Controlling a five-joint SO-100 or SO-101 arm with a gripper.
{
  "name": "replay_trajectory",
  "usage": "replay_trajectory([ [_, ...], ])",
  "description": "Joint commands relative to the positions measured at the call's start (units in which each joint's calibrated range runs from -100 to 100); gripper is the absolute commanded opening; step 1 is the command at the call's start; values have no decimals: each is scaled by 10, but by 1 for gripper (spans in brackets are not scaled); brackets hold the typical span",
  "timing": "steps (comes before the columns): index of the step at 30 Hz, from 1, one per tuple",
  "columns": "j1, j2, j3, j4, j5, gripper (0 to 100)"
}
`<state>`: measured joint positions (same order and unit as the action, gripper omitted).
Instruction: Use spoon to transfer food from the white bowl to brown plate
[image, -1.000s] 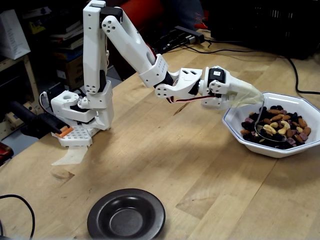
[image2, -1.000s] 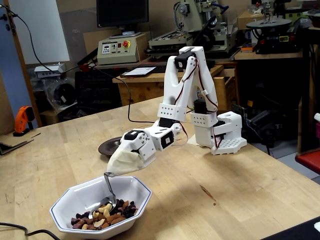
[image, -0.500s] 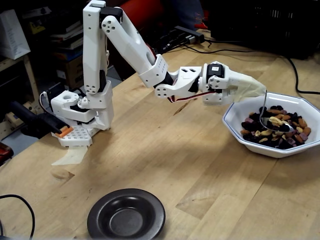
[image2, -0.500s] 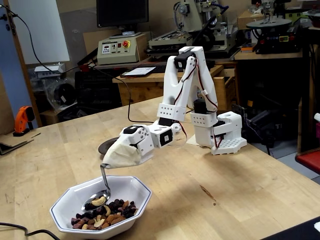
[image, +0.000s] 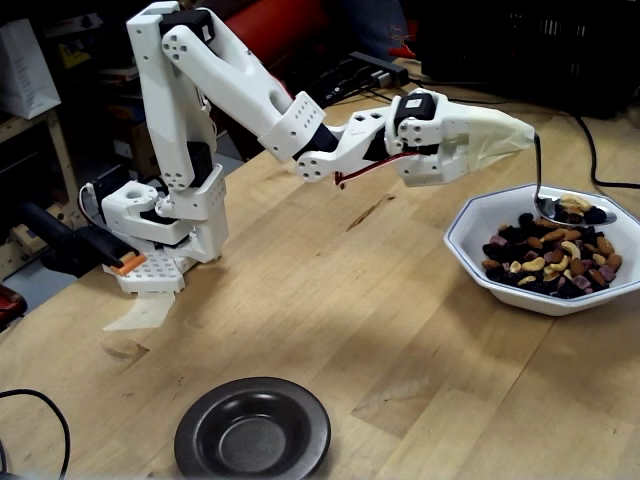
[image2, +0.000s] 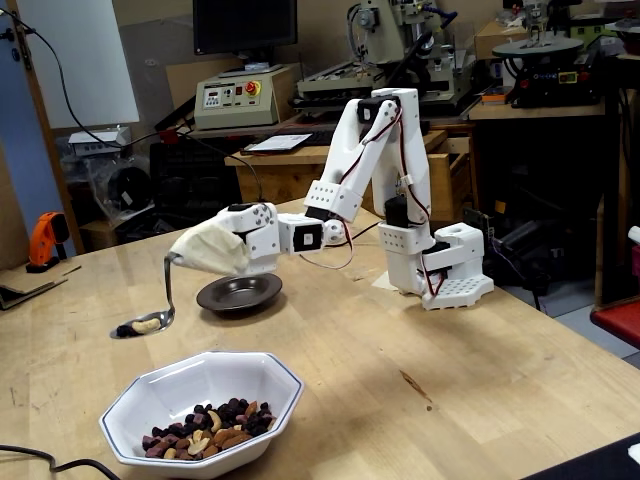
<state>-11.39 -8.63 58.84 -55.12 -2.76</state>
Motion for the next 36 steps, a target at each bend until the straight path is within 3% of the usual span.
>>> replay_trajectory([
  [1,24,-50,9,-7,2,4],
  [36,243,-68,87,-7,0,4],
])
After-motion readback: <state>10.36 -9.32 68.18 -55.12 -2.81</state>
